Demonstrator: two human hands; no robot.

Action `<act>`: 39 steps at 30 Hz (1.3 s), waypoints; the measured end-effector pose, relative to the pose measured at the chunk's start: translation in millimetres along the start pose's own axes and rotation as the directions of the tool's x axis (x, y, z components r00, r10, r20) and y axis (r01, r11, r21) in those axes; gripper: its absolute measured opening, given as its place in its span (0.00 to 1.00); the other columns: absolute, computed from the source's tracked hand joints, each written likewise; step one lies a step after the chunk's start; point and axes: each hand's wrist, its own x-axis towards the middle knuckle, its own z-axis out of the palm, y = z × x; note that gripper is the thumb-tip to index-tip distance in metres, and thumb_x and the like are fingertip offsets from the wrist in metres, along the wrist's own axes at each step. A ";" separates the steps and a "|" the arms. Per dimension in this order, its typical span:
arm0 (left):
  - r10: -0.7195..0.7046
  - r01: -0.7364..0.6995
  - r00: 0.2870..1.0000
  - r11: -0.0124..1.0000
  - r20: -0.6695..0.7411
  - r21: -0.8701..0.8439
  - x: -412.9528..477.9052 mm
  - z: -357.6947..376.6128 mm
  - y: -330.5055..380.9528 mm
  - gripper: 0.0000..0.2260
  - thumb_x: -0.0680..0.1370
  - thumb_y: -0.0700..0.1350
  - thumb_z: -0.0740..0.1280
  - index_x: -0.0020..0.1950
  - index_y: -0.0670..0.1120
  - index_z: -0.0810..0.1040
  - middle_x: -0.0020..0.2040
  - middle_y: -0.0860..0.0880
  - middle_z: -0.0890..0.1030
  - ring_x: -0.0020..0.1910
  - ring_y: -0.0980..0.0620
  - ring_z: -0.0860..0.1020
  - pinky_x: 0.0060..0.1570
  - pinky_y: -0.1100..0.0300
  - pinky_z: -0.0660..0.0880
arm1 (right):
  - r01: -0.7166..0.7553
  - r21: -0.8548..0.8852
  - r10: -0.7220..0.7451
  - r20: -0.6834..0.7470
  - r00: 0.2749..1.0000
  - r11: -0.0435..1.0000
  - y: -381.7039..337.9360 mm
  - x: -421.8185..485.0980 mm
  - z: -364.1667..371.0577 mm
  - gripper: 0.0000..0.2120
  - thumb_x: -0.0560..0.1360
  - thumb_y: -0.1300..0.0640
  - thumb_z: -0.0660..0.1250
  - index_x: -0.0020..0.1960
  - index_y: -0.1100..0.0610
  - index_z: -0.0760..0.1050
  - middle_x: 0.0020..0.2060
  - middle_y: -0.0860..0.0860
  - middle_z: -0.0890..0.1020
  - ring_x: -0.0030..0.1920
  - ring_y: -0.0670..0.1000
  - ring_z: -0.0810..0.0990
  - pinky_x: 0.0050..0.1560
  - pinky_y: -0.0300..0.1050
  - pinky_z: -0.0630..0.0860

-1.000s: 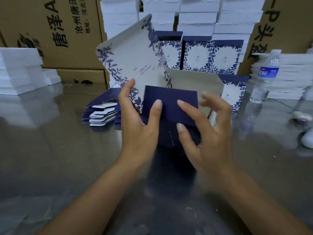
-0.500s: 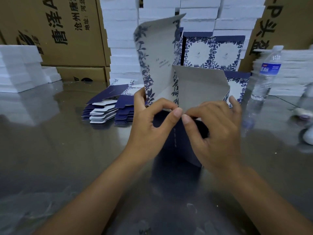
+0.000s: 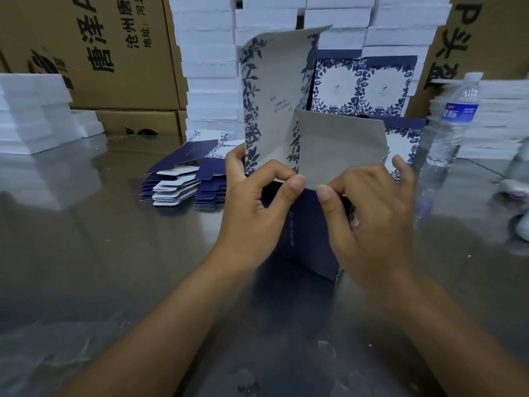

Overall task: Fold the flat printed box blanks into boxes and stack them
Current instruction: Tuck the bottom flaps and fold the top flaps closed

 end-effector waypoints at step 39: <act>0.202 -0.159 0.966 0.956 -0.162 0.245 12.0 -19.9 -17.6 0.09 0.78 0.45 0.64 0.40 0.44 0.77 0.43 0.52 0.67 0.45 0.69 0.67 0.46 0.75 0.64 | -0.049 0.036 0.050 -0.040 0.998 0.998 10.5 -0.1 -5.2 0.16 0.78 0.59 0.57 0.33 0.62 0.70 0.28 0.53 0.72 0.35 0.49 0.66 0.61 0.46 0.60</act>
